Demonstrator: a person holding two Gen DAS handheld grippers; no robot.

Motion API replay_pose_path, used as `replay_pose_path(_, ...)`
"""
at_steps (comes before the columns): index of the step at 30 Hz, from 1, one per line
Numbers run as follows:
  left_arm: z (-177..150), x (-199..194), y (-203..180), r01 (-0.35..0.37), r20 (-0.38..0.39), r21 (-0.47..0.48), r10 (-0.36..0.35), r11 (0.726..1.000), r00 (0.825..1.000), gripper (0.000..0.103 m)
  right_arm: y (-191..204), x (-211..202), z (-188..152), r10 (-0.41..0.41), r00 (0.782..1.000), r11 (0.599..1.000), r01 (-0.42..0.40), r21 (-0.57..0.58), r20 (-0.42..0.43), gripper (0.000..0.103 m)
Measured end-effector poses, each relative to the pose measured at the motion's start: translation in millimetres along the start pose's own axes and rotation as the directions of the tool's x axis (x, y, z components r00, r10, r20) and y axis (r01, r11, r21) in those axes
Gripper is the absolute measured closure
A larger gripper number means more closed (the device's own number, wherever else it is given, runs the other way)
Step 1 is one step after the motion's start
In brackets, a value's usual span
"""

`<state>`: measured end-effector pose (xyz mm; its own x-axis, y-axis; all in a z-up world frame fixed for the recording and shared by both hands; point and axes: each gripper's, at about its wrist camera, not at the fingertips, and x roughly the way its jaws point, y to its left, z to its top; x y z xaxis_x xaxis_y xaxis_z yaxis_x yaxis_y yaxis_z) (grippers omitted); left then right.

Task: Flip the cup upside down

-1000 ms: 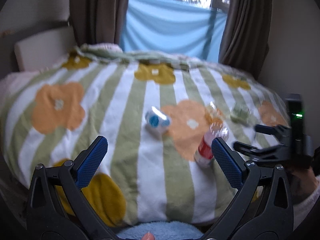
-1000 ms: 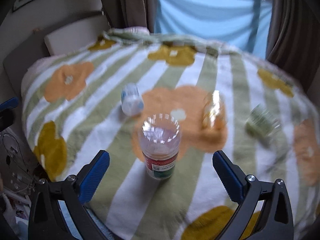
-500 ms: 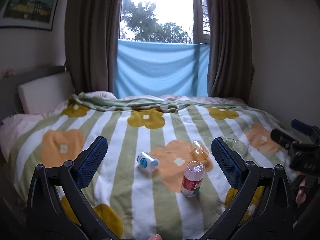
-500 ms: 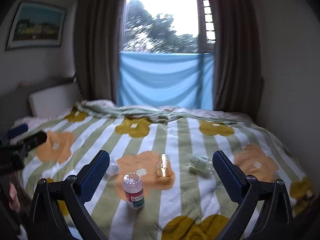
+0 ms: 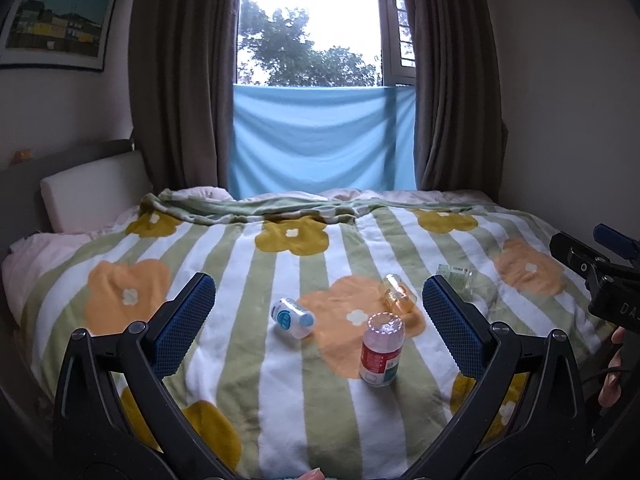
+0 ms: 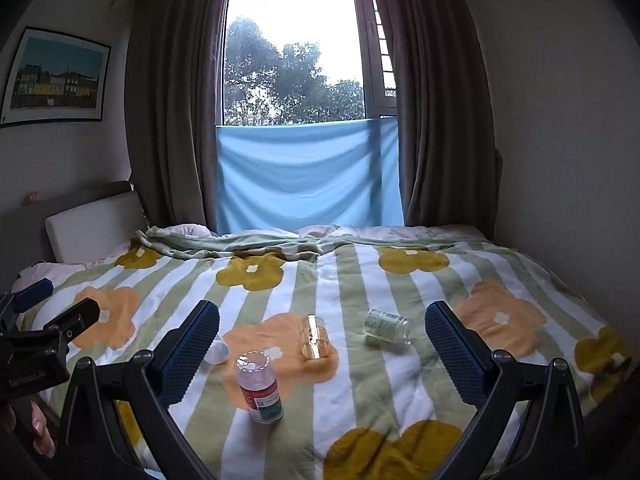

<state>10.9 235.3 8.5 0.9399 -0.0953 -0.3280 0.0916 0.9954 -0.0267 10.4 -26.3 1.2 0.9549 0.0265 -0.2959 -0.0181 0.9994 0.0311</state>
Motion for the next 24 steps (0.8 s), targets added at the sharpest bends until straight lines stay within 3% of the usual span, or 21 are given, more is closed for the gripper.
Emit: replay_pose_path(24, 1.7, 7.0, -1.3, -0.01, 0.008, 0.008, 0.01, 1.0, 1.0, 0.0, -3.5, 9.5, -2.1, -0.006, 1.0, 1.0, 0.006, -0.013, -0.003, 0.0)
